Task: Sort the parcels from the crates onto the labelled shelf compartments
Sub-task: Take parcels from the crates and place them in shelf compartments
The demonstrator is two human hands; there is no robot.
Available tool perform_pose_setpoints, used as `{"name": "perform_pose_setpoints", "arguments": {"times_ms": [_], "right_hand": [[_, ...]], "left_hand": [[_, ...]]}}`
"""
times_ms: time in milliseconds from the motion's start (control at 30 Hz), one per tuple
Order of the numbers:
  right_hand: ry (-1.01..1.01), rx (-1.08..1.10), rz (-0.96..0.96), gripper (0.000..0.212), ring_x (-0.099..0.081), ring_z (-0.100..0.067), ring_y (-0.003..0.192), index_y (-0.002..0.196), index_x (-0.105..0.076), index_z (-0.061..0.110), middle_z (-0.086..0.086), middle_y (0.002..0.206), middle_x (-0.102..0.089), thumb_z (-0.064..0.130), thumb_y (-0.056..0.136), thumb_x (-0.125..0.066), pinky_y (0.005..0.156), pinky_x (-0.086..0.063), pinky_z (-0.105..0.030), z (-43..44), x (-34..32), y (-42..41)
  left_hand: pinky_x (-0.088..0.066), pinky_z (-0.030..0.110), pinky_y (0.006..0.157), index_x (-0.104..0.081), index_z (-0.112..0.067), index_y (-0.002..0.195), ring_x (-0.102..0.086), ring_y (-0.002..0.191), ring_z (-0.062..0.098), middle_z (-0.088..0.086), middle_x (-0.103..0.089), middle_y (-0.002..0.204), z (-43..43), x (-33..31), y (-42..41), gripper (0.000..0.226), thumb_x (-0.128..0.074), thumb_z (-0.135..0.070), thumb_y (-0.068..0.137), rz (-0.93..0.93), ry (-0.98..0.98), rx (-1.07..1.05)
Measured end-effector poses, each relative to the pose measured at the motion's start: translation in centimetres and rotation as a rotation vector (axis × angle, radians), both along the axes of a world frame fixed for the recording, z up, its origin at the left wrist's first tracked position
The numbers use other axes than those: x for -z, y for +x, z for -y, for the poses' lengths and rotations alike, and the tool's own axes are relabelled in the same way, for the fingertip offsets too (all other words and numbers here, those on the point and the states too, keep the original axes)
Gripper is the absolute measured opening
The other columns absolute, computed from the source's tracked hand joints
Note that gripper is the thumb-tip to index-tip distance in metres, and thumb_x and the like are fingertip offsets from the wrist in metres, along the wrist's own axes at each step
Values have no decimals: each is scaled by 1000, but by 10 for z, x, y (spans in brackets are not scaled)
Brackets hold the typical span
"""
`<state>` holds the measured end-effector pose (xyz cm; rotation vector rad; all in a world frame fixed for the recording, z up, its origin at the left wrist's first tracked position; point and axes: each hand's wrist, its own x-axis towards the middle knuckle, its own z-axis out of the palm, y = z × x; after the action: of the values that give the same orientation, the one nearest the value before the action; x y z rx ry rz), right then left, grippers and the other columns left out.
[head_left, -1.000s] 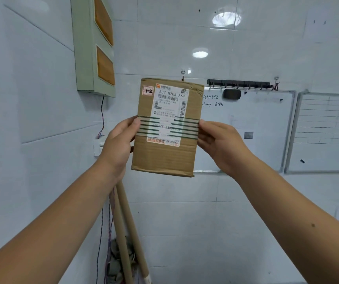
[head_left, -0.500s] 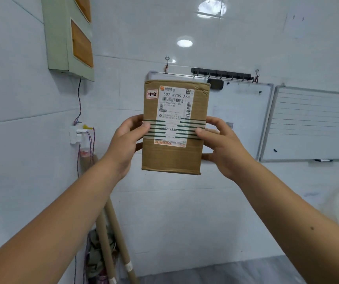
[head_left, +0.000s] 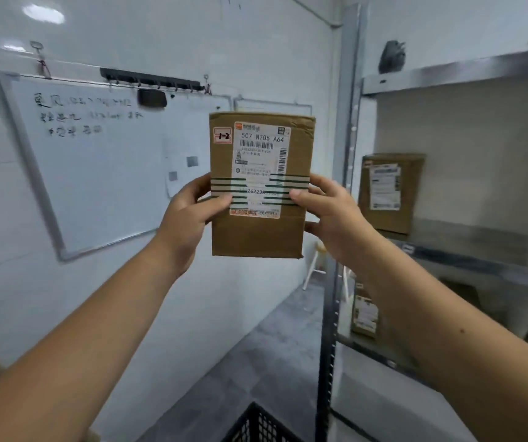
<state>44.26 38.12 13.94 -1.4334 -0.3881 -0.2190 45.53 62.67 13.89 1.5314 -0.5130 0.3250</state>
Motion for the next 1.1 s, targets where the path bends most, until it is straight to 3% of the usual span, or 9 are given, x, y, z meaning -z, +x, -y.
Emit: {"name": "perform_pose_setpoints", "arguments": {"times_ms": [100,200,333,533,733,833,933,1100], "right_hand": [[36,165,-32,62,-74,-25,112,145,-55,18,-9,134,-69,15,88,-80,91,-60,-44,36,2,-44],[15,328,-27,63,-74,-25,113,143,-57,21,-7,129,-72,11,86,-83,97,-60,-46,73,3,-89],[-19,480,-37,73,-73,-22,115,146,-53,26,-1,125,-74,20,82,-87,98,-59,-49,124,5,-147],[8,650,-61,83,-72,-22,115,150,-48,27,-2,126,-74,22,79,-90,99,-60,-48,210,13,-229],[18,800,-88,70,-72,-22,115,141,-55,23,1,125,-74,28,80,-89,99,-59,-48,312,22,-309],[-3,841,-101,59,-73,-20,113,134,-62,21,4,121,-76,29,82,-87,101,-58,-47,367,26,-342],[-30,867,-125,54,-73,-18,113,134,-63,22,6,120,-77,28,85,-85,101,-59,-46,420,28,-368],[-130,905,-144,73,-69,-16,118,138,-59,27,7,124,-74,28,74,-94,99,-60,-44,493,32,-395]], "left_hand": [[-51,48,110,-66,-23,135,-68,123,25,-1,-72,131,46,5,-13,44,-66,-28,92,-19,2,145],[-50,49,111,-66,-24,136,-65,126,26,-2,-71,133,97,5,-31,45,-68,-28,91,-14,9,291],[-49,49,112,-64,-22,139,-64,128,24,0,-70,134,159,7,-59,51,-70,-25,89,-30,-4,438],[-55,40,105,-59,-21,142,-68,122,18,-2,-73,129,262,12,-112,46,-68,-12,98,-76,2,615],[-61,29,89,-51,-25,148,-69,120,18,-3,-72,131,380,17,-171,57,-72,-19,95,-147,36,708],[-58,33,90,-50,-30,149,-68,122,19,-5,-70,132,440,22,-199,63,-76,-25,91,-172,52,729],[-59,25,81,-49,-28,150,-70,118,16,-4,-71,132,497,27,-226,63,-74,-20,93,-197,39,740],[-61,22,76,-49,-31,151,-71,116,15,-5,-72,131,575,40,-251,61,-73,-21,95,-259,60,741]]}}
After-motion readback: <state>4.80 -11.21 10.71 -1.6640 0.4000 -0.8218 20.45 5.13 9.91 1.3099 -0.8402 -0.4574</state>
